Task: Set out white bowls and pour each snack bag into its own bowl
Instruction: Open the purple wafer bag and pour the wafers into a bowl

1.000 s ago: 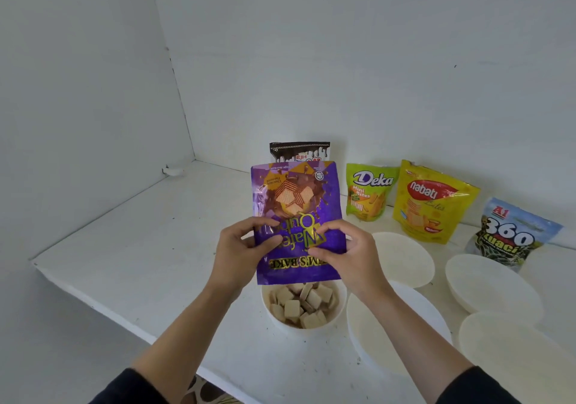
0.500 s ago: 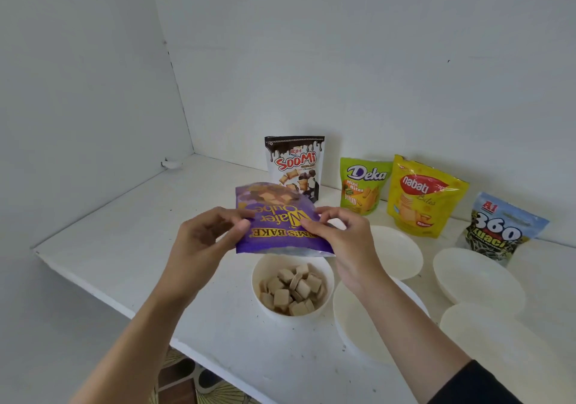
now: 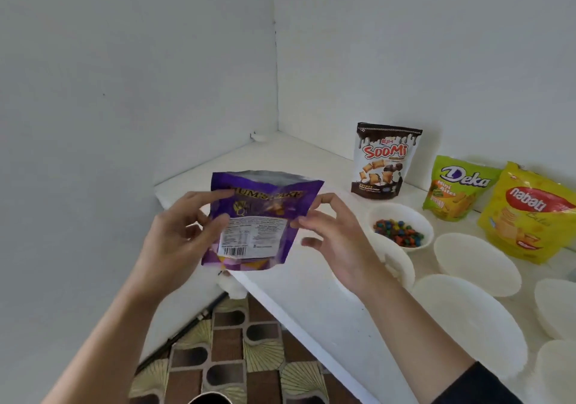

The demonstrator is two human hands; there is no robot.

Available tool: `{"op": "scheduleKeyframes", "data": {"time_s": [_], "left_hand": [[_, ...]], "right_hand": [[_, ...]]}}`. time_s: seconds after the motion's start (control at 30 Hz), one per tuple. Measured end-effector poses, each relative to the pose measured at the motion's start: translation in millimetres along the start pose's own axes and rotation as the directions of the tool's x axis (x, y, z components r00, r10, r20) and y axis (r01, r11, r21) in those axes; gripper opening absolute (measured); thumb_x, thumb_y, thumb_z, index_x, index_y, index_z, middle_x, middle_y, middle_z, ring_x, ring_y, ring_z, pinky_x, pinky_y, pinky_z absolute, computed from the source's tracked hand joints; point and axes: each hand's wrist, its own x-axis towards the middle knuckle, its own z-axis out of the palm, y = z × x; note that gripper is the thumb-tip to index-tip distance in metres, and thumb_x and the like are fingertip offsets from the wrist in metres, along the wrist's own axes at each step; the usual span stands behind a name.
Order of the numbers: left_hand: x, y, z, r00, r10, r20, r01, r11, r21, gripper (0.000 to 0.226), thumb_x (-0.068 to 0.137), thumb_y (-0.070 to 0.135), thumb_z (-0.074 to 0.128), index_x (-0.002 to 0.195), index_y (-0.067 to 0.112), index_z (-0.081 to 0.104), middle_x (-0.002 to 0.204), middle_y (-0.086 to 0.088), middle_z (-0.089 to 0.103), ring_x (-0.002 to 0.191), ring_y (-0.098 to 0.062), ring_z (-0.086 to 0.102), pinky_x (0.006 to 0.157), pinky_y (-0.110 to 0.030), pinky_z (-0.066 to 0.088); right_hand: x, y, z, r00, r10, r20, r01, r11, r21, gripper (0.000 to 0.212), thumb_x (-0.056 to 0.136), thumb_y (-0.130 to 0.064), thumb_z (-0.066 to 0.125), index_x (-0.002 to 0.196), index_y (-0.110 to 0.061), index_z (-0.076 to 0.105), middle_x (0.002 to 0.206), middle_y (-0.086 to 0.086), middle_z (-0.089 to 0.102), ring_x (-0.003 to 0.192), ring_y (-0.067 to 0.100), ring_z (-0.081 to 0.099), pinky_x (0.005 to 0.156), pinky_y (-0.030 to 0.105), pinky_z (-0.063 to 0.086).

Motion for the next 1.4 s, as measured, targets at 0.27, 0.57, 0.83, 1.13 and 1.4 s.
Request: {"op": "scheduleKeyframes", "data": {"time_s": [0.27, 0.57, 0.83, 1.13, 1.4], "left_hand": [[-84.1, -63.2, -80.5, 0.943, -0.276, -0.186, 0.305, 0.941, 0.15, 0.033, 0.094, 0.009, 0.069, 0.109, 0.038, 0.07, 0.085, 0.001, 0.071, 0.075, -0.024, 0.063, 0.06, -0.038, 0.056], [-166.4, -186.8, -111.0, 0.783, -0.562, -0.267, 0.59, 0.806, 0.035, 0.038, 0.097, -0.004, 0.058, 0.109, 0.03, 0.07, 0.098, -0.002, 0.075, 0.087, -0.013, 0.074, 0.067, -0.029, 0.063], [-275.7, -398.0, -84.6, 0.65, -0.686, -0.326, 0.728, 0.686, 0.01, 0.031, 0.097, 0.0, 0.057, 0.112, 0.024, 0.069, 0.1, -0.004, 0.077, 0.083, -0.014, 0.076, 0.069, -0.035, 0.064], [-378.1, -537.1, -45.5, 0.502, -0.849, -0.164, 0.865, 0.493, 0.094, 0.022, 0.101, 0.011, 0.057, 0.115, 0.021, 0.071, 0.122, 0.012, 0.066, 0.111, -0.003, 0.061, 0.086, -0.021, 0.054], [-294.4, -417.0, -86.5, 0.548, -0.828, -0.115, 0.835, 0.536, 0.12, 0.024, 0.101, 0.023, 0.059, 0.124, 0.026, 0.066, 0.111, 0.016, 0.067, 0.093, 0.004, 0.065, 0.075, -0.017, 0.054]], "right_hand": [[9.8, 97.0, 103.1, 0.967, -0.22, 0.129, 0.254, 0.796, -0.55, 0.023, 0.092, -0.016, 0.072, 0.106, -0.029, 0.059, 0.111, -0.008, 0.069, 0.1, 0.006, 0.064, 0.076, 0.006, 0.046], [25.9, 246.6, 158.5, 0.984, -0.052, 0.172, 0.145, 0.796, -0.588, 0.033, 0.087, 0.005, 0.07, 0.101, -0.024, 0.066, 0.104, -0.01, 0.07, 0.096, 0.0, 0.067, 0.083, 0.015, 0.055], [43.6, 494.0, 132.4, 0.972, 0.101, 0.214, 0.05, 0.797, -0.602, 0.027, 0.091, -0.001, 0.066, 0.103, -0.024, 0.072, 0.105, -0.01, 0.074, 0.096, 0.01, 0.07, 0.086, 0.033, 0.059], [25.6, 675.6, 86.2, 0.841, 0.484, 0.241, -0.175, 0.665, -0.726, 0.019, 0.092, -0.013, 0.07, 0.108, -0.024, 0.071, 0.127, -0.009, 0.062, 0.123, 0.011, 0.057, 0.101, 0.028, 0.048], [19.8, 524.6, 115.0, 0.843, 0.498, 0.202, -0.257, 0.703, -0.663, 0.034, 0.096, -0.029, 0.066, 0.129, -0.034, 0.061, 0.134, -0.012, 0.06, 0.127, 0.007, 0.055, 0.098, 0.022, 0.046]]}}
